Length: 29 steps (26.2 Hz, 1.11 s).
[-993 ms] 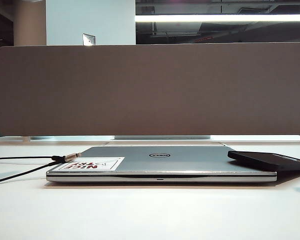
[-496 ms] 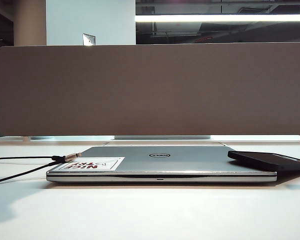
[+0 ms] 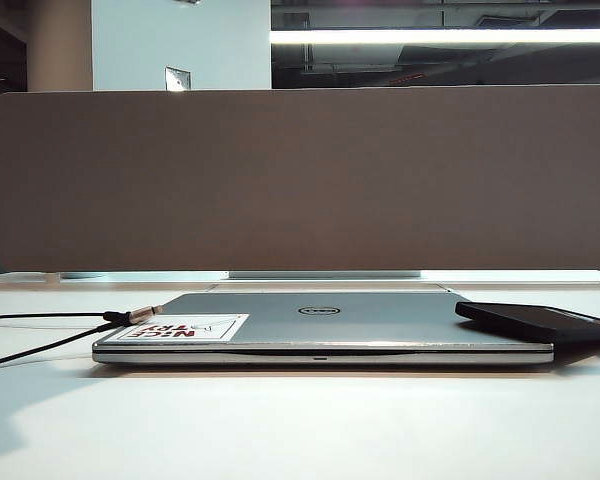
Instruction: Pick up the charging cable and the phone, plug the charging cable into the charging port on the phone, and finally place them back on the table.
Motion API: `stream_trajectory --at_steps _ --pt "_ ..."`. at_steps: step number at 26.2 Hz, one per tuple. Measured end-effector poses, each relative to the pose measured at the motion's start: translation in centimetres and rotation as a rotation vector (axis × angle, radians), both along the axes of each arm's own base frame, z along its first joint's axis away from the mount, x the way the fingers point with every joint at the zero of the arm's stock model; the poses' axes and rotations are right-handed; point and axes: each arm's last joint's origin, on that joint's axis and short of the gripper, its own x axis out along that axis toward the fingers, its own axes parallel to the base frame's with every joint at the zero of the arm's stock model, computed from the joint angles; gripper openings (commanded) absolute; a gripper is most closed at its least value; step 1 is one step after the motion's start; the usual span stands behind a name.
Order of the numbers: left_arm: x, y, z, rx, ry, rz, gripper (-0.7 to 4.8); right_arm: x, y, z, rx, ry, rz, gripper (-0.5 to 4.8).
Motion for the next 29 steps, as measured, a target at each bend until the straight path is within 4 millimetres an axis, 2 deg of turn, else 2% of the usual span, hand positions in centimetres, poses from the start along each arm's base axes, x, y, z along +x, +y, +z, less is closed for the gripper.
stream_trajectory --at_steps 5,9,12,14,20,29 --pt "0.2 0.3 -0.2 0.026 -0.006 0.007 -0.06 0.0 0.1 0.0 0.021 0.007 0.02 -0.01" --pt "1.3 2.0 -0.8 0.112 0.014 0.094 -0.06 0.0 0.1 0.0 0.023 0.006 0.025 -0.01" --pt "2.8 4.5 -0.9 0.146 0.01 0.238 -0.06 0.0 0.1 0.0 0.024 0.004 0.036 -0.01" --pt "3.1 5.3 -1.5 0.167 0.021 0.275 -0.05 0.0 0.2 0.0 0.007 -0.003 0.057 -0.01" --pt "2.9 5.5 -4.7 0.225 0.111 0.272 -0.02 -0.1 0.4 0.1 -0.087 -0.043 0.162 -0.01" --pt "2.7 5.6 -6.8 0.254 0.138 0.264 -0.02 -1.6 1.4 1.5 -0.371 -0.293 0.404 -0.01"
